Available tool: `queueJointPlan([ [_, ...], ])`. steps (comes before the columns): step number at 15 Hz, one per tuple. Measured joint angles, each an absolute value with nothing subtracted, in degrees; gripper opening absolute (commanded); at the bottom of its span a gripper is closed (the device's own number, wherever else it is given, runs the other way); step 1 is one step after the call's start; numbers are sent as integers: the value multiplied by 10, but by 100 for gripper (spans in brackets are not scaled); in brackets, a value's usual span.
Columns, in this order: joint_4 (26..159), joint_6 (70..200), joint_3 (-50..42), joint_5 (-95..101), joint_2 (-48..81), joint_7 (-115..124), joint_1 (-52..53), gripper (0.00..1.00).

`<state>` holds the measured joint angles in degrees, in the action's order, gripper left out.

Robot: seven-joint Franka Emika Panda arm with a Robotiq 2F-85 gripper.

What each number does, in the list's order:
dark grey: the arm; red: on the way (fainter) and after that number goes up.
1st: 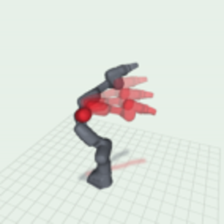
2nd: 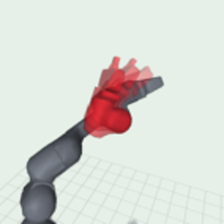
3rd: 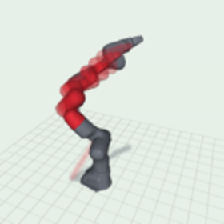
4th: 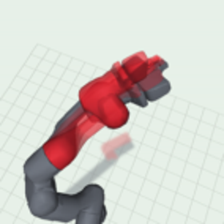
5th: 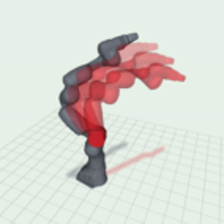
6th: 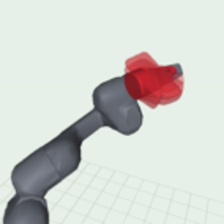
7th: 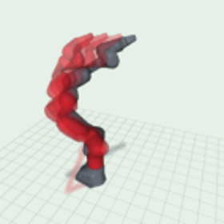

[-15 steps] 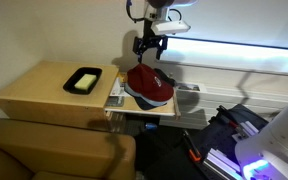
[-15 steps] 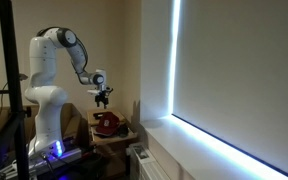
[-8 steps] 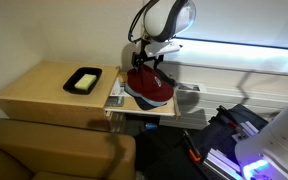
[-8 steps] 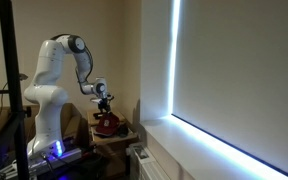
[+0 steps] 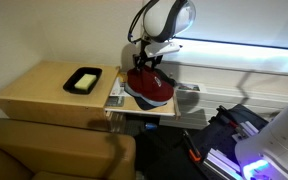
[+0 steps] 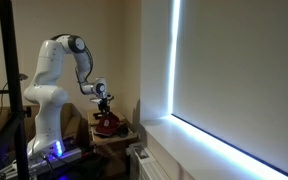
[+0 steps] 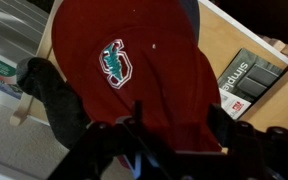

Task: Put the red cap on the window sill

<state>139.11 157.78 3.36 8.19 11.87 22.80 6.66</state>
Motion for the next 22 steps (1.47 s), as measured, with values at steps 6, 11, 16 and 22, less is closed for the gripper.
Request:
queueJointPlan([
  [6, 1391, 1578, 34, 82, 121, 217, 72, 0],
  [11, 1390, 1578, 32, 79, 121, 215, 73, 2],
  [16, 1378, 1520, 25, 69, 90, 217, 72, 2],
  [22, 1343, 1246, 8, 181, -44, 278, 58, 2],
])
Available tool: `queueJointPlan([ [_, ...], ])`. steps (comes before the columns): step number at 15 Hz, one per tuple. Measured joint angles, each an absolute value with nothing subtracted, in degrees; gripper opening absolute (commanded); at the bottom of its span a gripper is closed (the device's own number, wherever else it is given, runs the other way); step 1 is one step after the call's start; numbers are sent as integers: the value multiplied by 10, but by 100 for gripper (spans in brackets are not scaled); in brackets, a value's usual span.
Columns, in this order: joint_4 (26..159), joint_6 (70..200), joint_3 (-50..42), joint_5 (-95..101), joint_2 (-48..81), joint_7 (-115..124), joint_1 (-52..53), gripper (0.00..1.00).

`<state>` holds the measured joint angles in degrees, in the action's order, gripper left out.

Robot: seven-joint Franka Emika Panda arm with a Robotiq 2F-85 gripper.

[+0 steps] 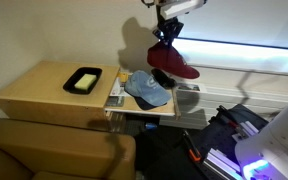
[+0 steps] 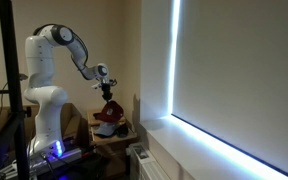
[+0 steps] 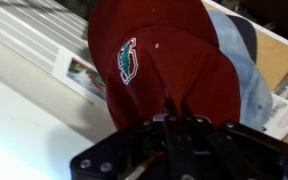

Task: Put the red cap on the window sill

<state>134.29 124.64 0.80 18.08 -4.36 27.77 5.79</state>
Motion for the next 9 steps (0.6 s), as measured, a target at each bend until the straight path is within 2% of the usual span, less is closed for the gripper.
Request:
queueJointPlan([
  [5, 1302, 1110, -10, 238, -135, 295, -14, 2],
  [6, 1293, 1096, -23, 212, -143, 279, -27, 7],
  [8, 1291, 1095, -28, 208, -148, 268, -38, 7],
  [9, 1291, 1095, -24, 208, -147, 270, -37, 2],
])
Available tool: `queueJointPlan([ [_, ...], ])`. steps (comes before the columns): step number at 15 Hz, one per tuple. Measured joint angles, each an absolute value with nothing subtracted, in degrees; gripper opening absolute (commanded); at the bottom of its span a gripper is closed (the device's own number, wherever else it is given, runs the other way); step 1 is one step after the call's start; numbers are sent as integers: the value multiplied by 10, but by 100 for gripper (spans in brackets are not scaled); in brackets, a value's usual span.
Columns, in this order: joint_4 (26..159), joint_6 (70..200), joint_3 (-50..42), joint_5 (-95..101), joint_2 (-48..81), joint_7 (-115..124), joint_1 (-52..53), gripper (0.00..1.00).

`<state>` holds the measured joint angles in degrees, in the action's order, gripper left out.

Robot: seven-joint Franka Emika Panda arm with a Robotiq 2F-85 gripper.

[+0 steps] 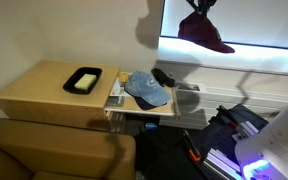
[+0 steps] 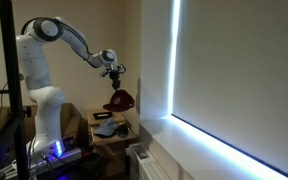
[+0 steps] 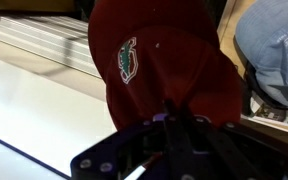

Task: Put the red cap on the window sill

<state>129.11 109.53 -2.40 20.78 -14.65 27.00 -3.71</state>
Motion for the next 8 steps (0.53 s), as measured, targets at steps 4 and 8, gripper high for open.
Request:
queueJointPlan([
  [4, 1292, 1106, -14, 218, -138, 305, -41, 2],
  [8, 1255, 1206, -43, 250, -48, 405, -86, 2],
])
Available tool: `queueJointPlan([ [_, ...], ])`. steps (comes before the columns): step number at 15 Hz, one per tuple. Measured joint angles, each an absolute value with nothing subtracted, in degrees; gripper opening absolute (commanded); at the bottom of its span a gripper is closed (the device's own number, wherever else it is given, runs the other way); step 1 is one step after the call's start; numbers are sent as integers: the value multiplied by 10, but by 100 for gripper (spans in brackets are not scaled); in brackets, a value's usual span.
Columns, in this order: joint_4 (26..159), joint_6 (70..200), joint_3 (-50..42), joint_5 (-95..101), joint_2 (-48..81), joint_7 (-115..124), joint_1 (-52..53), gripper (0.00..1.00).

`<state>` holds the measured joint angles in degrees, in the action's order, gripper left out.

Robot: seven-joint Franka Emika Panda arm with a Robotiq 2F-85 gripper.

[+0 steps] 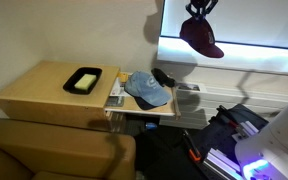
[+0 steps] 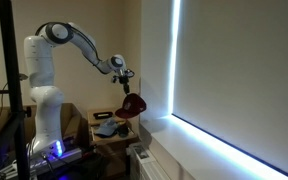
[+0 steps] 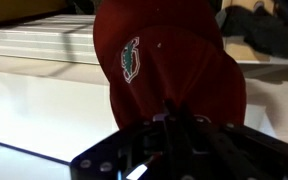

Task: Put the red cap on the window sill

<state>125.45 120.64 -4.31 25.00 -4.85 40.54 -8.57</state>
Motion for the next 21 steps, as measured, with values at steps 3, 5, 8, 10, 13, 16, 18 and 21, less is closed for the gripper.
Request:
queueJointPlan([
  [3, 1178, 1256, -84, 246, 47, 458, -107, 7],
  [5, 1159, 1259, -94, 246, 74, 458, -107, 7],
  [8, 1164, 1257, -93, 246, 64, 459, -97, 2],
  [10, 1162, 1249, -95, 252, 71, 461, -95, 2],
  [13, 1120, 1249, -103, 284, 141, 545, -87, 2],
  [16, 1025, 1249, -115, 277, 245, 622, -78, 2],
  [18, 956, 1249, -130, 260, 306, 659, -72, 2],
  [21, 860, 1243, -153, 216, 369, 694, -72, 7],
])
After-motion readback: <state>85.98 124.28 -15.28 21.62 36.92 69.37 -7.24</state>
